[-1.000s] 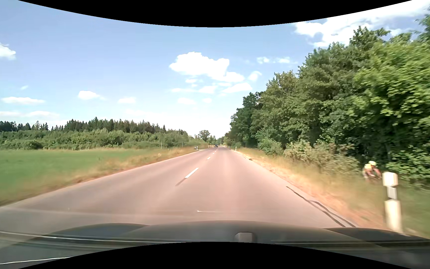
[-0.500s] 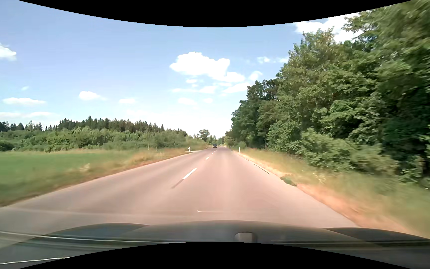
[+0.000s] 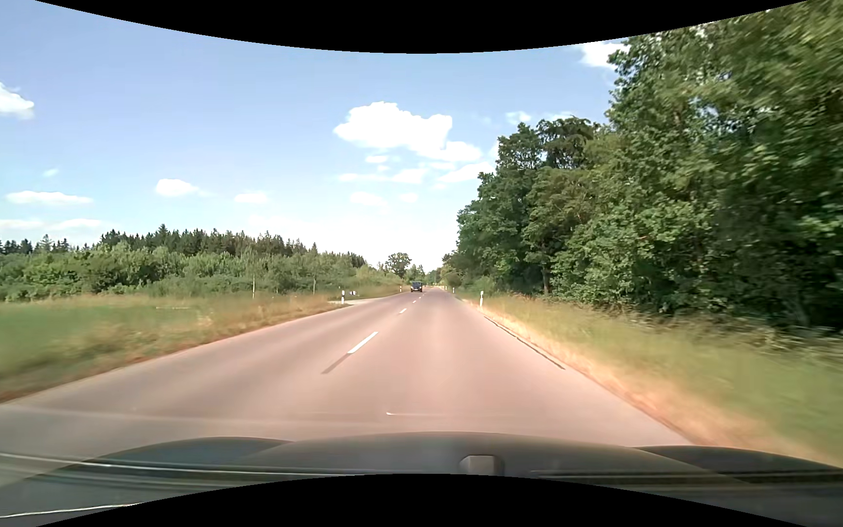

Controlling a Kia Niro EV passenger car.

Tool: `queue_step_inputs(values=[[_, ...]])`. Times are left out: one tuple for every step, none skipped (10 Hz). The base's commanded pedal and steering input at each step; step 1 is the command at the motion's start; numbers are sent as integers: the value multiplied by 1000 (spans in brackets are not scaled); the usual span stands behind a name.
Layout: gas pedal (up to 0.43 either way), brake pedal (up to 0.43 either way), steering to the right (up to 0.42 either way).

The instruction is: Follow the waypoints while adhering to traffic rules and regulations

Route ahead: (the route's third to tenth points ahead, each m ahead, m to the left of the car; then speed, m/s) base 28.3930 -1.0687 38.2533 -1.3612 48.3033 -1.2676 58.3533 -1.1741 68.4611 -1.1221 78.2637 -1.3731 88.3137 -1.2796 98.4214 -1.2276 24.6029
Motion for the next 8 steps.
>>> queue_step_inputs(values=[[130,6,-2],[130,6,-4],[150,6,-7],[150,6,-7],[150,6,-7],[150,6,-5],[150,6,-5],[150,6,-5]])
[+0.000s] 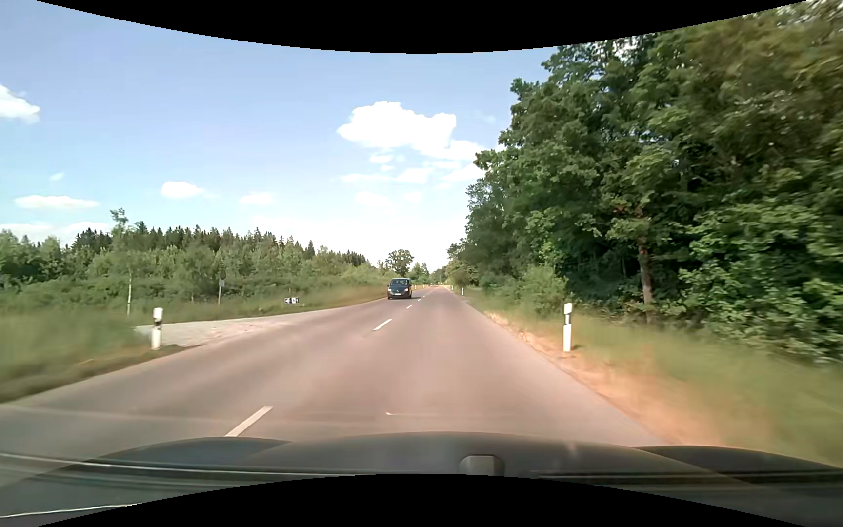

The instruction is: Follow the waypoints while adhering to traffic rules and regulations

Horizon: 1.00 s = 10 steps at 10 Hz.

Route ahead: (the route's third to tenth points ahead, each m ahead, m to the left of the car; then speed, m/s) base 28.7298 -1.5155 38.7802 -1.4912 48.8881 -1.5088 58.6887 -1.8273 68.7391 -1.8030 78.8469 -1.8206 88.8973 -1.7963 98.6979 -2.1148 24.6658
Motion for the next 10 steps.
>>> queue_step_inputs(values=[[150,6,-5],[150,6,-5],[150,6,-5],[150,6,-5],[150,6,-6],[150,6,-6],[150,6,-5],[150,6,-5],[150,6,-4],[150,6,-4]])
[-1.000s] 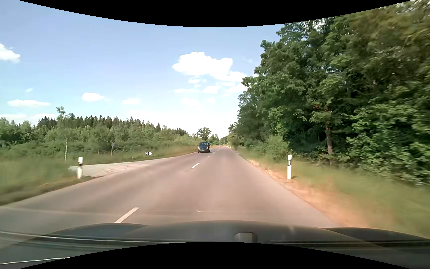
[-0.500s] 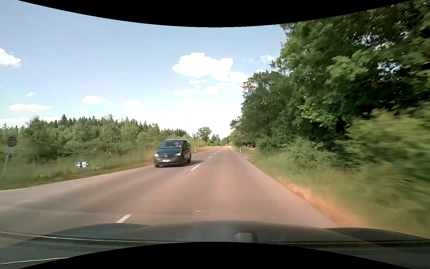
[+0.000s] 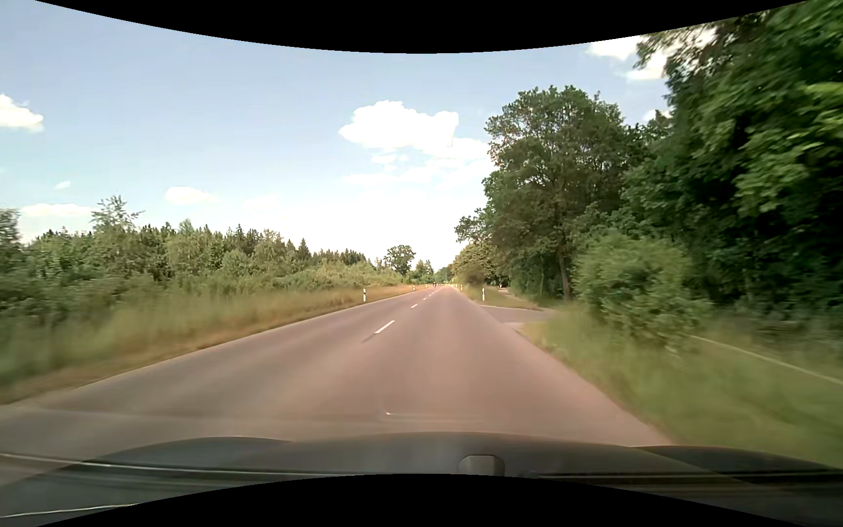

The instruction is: Follow the waypoints while adhering to traffic rules and regulations

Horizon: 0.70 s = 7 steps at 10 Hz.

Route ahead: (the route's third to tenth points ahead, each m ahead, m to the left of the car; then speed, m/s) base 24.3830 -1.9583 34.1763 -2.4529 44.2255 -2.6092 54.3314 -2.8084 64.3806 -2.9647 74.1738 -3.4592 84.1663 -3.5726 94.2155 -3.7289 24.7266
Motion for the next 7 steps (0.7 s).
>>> queue_step_inputs(values=[[150,6,-4],[150,6,-2],[150,6,0],[150,6,-1],[150,6,-1],[150,6,-1],[150,6,-2]])
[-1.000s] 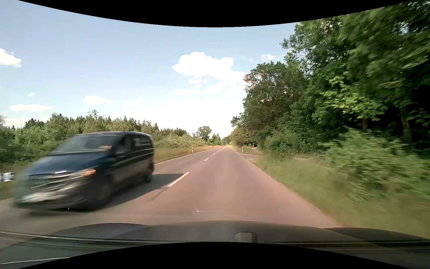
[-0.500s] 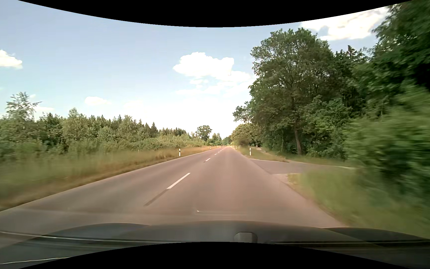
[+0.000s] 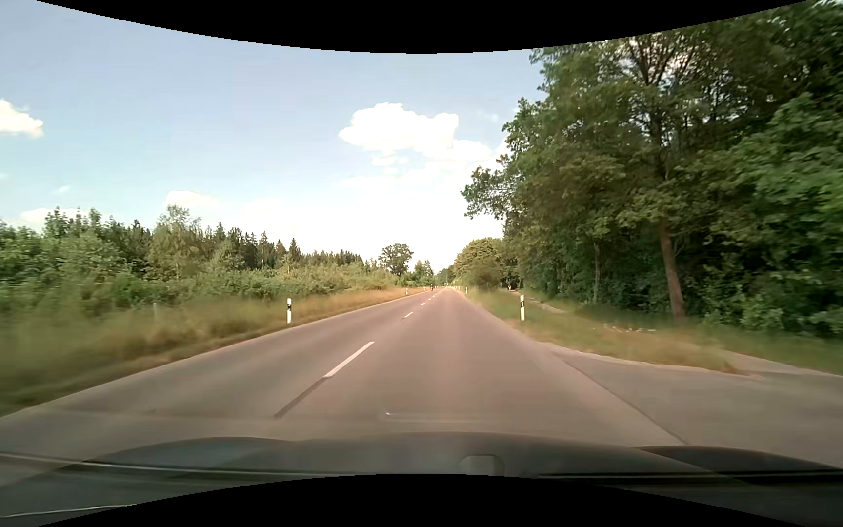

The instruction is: Follow the waypoints while adhering to traffic rules and regulations

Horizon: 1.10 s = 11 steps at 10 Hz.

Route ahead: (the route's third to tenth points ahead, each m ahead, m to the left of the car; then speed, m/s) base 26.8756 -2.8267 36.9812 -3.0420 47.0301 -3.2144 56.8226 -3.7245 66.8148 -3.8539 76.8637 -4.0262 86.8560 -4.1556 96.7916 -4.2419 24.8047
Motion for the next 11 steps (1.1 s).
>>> queue_step_inputs(values=[[138,6,-2],[138,6,-1],[138,6,0],[138,6,-1],[138,6,0],[138,6,0],[138,6,1],[138,6,2],[138,6,1],[138,6,2],[138,6,2]])
